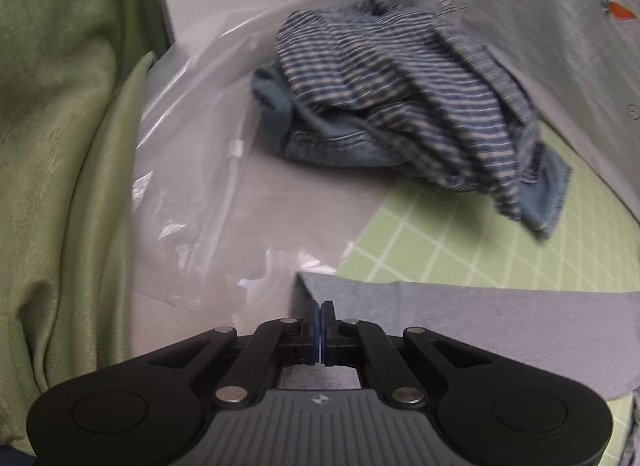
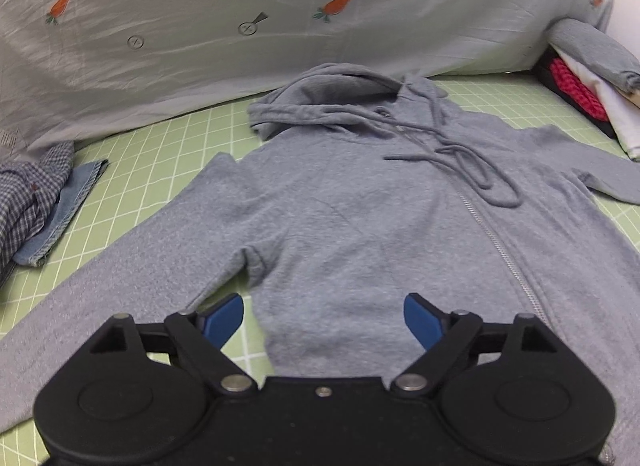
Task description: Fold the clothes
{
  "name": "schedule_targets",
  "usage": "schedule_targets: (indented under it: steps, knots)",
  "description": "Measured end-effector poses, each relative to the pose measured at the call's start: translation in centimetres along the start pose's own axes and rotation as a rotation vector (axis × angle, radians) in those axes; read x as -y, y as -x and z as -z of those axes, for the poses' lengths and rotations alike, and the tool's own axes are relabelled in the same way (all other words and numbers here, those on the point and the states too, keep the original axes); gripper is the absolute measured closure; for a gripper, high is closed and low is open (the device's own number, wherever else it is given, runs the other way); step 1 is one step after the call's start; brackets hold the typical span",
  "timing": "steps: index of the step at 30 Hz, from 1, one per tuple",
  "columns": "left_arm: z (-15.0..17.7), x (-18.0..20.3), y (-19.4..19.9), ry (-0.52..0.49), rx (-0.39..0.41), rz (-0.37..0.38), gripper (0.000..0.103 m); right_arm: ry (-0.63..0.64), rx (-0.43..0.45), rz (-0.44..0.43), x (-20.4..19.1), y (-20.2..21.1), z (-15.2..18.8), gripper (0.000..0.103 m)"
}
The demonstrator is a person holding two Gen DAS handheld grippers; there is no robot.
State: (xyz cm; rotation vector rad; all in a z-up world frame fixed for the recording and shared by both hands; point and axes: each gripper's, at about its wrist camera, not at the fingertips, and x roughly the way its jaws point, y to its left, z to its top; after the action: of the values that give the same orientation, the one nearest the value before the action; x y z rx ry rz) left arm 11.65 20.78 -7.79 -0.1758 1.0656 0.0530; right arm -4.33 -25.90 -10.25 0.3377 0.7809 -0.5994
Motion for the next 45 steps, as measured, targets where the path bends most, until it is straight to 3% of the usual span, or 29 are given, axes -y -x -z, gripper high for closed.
schedule_targets:
  steps: [5,9,18,20,22,24,25,26,27,31,37,40,42,45]
  knots:
    - [0.9,4.9,2.6,-0.053,0.036,0.075,0.102,-0.047,0.006,0.009,3.4,1.2,0.4,0.015]
    - [2.2,11.1,4.5,-0.128,0.048,0.145,0.102,-0.085,0.014,0.022,7.9,2.2,0.5,0.015]
    - [7.3,30.4,9.6,-0.281,0.039,0.401,0.102,-0.136,0.029,0.075,21.1,4.1,-0.6,0.015]
    - [9.5,33.1,10.0,-0.298,0.037,0.412,0.100,-0.126,0.028,0.085,23.6,4.0,-1.0,0.015]
    - [11.7,35.8,10.3,-0.315,0.036,0.424,0.091,-0.104,0.026,0.091,26.0,3.7,-1.6,0.015]
    - [13.9,38.5,10.7,-0.331,0.035,0.435,0.037,-0.084,0.032,0.091,27.9,3.5,-2.2,0.013]
    - [15.0,39.9,10.9,-0.340,0.035,0.441,0.028,-0.076,0.035,0.091,28.7,3.5,-2.4,0.007]
    - [16.1,41.2,11.0,-0.348,0.034,0.447,0.024,-0.069,0.032,0.083,29.2,3.2,-2.7,0.000]
    - [16.9,42.0,11.0,-0.355,0.029,0.430,0.024,-0.062,0.029,0.075,29.7,2.9,-2.9,0.000]
    - [16.7,39.3,8.9,-0.298,-0.039,0.237,0.024,-0.043,-0.010,0.017,29.8,1.4,-3.7,0.000]
    - [14.6,33.5,8.8,-0.211,-0.056,0.091,0.024,0.025,-0.080,-0.124,23.9,-0.9,-4.5,0.000]
    - [12.9,32.1,9.4,-0.205,-0.042,0.046,0.024,0.063,-0.141,-0.230,20.2,-1.8,-4.9,0.000]
    - [11.7,31.9,9.8,-0.219,-0.012,0.040,0.021,0.096,-0.179,-0.256,18.0,-2.3,-4.8,0.000]
    - [10.1,32.4,9.0,-0.253,0.027,0.050,0.019,0.160,-0.195,-0.295,15.3,-3.3,-4.8,0.010]
